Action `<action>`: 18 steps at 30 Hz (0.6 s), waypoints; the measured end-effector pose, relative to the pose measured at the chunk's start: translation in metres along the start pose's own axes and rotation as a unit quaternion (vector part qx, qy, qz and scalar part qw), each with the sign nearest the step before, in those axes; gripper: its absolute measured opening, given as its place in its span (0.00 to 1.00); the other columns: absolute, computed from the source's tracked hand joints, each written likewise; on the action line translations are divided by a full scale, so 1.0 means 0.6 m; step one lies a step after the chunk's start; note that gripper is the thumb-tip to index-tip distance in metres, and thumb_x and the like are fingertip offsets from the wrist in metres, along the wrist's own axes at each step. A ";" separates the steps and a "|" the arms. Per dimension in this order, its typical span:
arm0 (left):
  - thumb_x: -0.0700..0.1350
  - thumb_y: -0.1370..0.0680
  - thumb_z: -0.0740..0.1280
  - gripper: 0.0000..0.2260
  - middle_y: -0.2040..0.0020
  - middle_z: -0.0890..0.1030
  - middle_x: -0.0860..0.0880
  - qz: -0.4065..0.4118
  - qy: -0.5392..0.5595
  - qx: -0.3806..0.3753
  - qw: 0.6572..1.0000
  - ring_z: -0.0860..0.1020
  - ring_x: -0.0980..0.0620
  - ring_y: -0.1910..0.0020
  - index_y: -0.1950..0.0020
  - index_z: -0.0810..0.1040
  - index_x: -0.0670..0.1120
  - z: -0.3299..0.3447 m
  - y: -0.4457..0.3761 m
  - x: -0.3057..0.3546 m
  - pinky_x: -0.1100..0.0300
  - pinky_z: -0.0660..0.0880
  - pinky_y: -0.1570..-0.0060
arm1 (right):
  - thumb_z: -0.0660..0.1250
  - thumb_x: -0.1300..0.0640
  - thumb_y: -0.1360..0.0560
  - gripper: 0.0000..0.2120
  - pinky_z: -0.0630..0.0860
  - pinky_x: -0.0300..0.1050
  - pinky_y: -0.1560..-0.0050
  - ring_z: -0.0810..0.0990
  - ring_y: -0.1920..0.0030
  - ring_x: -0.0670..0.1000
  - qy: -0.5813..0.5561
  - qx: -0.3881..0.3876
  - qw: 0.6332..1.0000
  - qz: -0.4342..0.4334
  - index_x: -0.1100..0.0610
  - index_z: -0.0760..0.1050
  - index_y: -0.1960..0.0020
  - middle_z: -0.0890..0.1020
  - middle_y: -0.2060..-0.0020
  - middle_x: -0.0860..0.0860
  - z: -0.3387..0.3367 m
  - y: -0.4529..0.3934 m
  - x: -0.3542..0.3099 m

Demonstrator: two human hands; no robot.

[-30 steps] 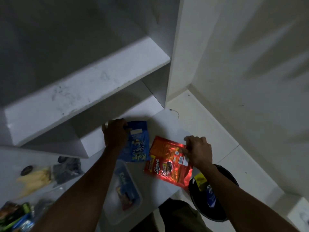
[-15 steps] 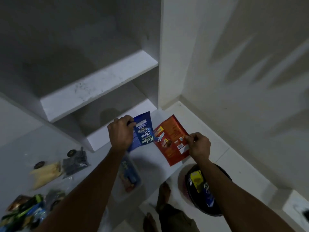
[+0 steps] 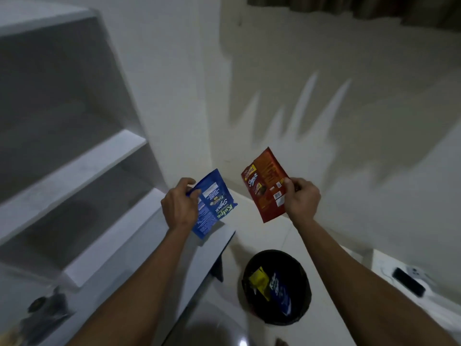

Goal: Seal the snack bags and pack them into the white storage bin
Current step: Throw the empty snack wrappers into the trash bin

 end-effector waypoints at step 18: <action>0.41 0.25 0.72 0.05 0.64 0.83 0.44 -0.220 0.041 -0.046 0.973 0.80 0.47 0.64 0.58 0.84 0.40 0.348 0.225 0.066 0.58 0.74 0.58 | 0.64 0.39 0.28 0.17 0.83 0.51 0.58 0.83 0.60 0.54 0.073 -0.027 0.976 0.205 0.50 0.85 0.54 0.83 0.57 0.54 -0.089 -0.046 0.354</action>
Point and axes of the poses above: each hand's wrist, its own y-axis away from the middle knuckle, its own z-axis out of the palm, x = y × z, the point moved 1 cm from there along -y, towards the middle knuckle
